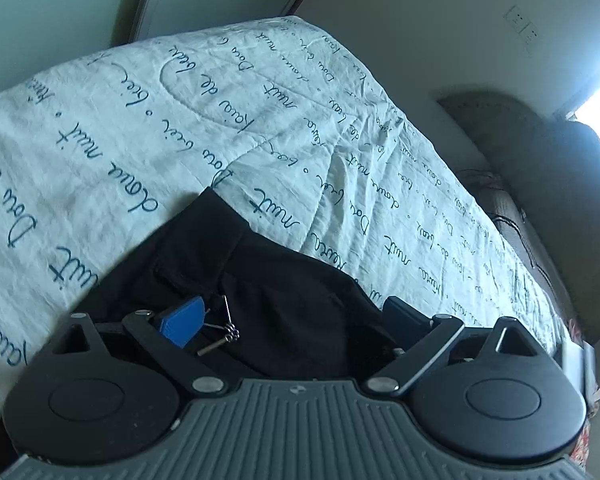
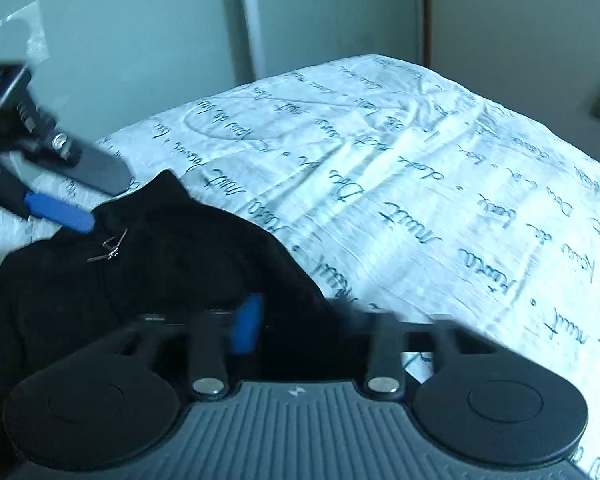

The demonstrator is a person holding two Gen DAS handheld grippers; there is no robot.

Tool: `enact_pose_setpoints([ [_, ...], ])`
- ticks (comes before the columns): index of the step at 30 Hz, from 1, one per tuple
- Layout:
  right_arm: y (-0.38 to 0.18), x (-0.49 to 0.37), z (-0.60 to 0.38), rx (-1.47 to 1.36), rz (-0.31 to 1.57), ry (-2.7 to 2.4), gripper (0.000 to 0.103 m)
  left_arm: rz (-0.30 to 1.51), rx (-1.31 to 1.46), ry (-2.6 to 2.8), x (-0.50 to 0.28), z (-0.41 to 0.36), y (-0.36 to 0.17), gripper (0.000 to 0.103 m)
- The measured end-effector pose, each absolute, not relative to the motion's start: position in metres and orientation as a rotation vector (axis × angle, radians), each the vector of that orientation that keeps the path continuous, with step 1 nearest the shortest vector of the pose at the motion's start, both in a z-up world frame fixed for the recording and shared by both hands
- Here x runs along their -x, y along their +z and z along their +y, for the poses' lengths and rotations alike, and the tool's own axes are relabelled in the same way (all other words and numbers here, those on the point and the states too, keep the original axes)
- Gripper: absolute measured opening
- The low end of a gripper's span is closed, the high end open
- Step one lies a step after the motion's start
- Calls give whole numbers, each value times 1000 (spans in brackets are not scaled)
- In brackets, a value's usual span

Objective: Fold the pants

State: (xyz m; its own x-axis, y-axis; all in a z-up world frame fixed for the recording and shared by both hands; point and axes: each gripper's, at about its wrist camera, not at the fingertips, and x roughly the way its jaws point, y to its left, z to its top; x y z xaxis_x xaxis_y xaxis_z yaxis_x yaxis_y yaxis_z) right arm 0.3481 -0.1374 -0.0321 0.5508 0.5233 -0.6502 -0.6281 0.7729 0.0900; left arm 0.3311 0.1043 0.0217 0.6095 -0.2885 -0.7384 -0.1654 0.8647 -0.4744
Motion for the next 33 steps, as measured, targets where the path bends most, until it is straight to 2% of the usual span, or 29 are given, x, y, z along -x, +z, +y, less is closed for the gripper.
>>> enact_pose_setpoints([
  [2,-24,-316,-130,257,621,668,7,930,558,-93,-332,107,20,96],
  [6,-12,-220,-92,593,393,661,6,954,647,-150,-336,112,14,96],
  [9,-15,-167,-75,792,262,635,6,936,659,-163,-332,111,12,90],
  [11,-18,-146,-67,871,203,621,6,929,646,-144,-327,109,12,72],
  [12,-20,-140,-66,884,184,617,6,931,647,-135,-326,109,11,66],
  [14,-21,-132,-68,895,170,610,6,938,652,-123,-321,109,8,38],
  [16,-22,-135,-69,869,190,607,6,945,654,-119,-314,110,5,20],
  [20,-23,-148,-68,800,180,539,8,907,655,-106,-294,113,4,16],
  [23,-26,-161,-75,795,241,490,31,869,650,-108,-277,113,9,15],
  [24,-30,-165,-78,801,255,478,34,851,646,-114,-270,113,12,15],
  [29,-40,-181,-114,846,366,386,31,797,607,-154,-239,116,27,15],
  [30,-40,-183,-124,844,388,362,22,795,600,-162,-233,117,28,15],
  [33,-36,-175,-145,870,418,317,7,795,578,-186,-212,120,29,15],
])
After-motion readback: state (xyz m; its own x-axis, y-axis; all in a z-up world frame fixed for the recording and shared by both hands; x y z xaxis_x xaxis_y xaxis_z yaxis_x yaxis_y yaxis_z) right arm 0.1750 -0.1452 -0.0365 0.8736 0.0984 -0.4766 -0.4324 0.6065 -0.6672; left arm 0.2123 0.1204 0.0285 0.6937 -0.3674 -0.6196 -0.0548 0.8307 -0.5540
